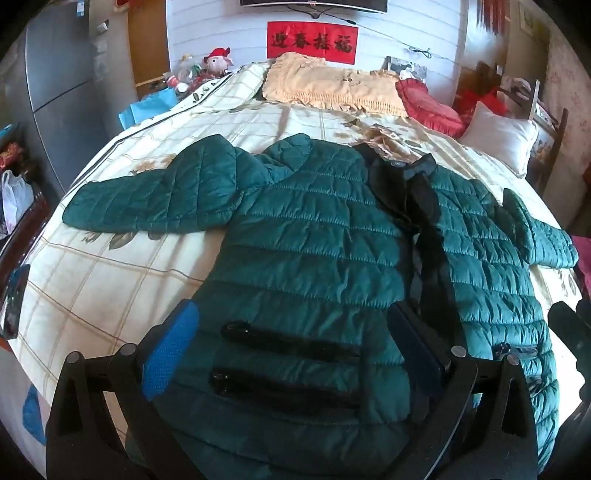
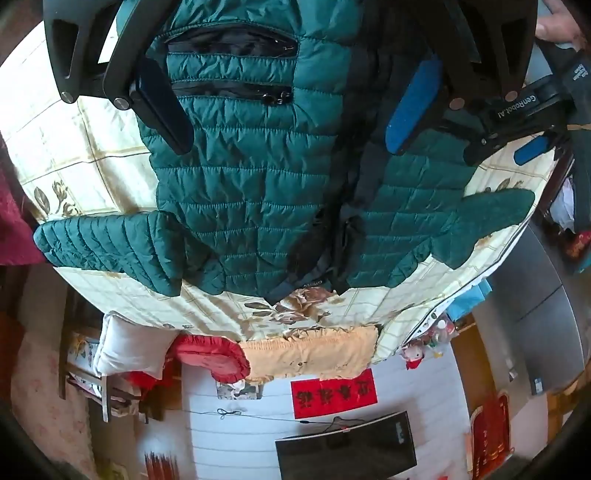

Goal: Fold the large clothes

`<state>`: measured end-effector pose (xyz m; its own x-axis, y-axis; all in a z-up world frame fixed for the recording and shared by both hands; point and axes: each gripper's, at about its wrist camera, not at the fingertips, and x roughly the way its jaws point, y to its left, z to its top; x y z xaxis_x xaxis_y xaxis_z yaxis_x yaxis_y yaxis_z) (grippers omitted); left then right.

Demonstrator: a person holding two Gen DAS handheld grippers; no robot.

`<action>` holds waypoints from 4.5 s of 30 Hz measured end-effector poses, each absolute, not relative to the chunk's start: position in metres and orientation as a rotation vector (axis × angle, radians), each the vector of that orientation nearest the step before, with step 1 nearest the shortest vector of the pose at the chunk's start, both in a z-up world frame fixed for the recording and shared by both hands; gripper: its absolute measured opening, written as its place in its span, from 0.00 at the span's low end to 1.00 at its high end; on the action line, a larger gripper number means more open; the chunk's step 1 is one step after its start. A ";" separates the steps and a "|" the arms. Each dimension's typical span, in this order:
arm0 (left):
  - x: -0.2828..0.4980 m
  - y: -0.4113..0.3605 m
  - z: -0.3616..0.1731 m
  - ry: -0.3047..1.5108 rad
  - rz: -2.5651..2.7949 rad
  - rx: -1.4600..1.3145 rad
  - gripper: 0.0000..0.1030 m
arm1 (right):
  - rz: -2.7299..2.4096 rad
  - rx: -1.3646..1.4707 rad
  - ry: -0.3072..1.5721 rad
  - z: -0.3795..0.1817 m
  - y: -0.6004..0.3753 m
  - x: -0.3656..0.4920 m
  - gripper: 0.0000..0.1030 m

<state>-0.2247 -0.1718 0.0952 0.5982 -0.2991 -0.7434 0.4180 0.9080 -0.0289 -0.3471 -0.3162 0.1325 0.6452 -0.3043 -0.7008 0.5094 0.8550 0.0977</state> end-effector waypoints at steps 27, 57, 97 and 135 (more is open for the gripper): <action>-0.231 -0.176 0.090 0.839 -0.440 0.165 0.99 | -0.489 0.311 0.756 0.125 -0.311 -0.341 1.00; -0.235 -0.179 0.085 0.841 -0.444 0.174 0.99 | -0.461 0.391 0.779 0.117 -0.314 -0.333 1.00; -0.222 -0.181 0.081 0.857 -0.442 0.179 0.99 | -0.467 0.351 0.779 0.110 -0.316 -0.314 1.00; -0.048 -0.002 0.068 0.889 -0.059 0.041 0.99 | -0.441 0.340 0.790 0.091 -0.307 -0.260 1.00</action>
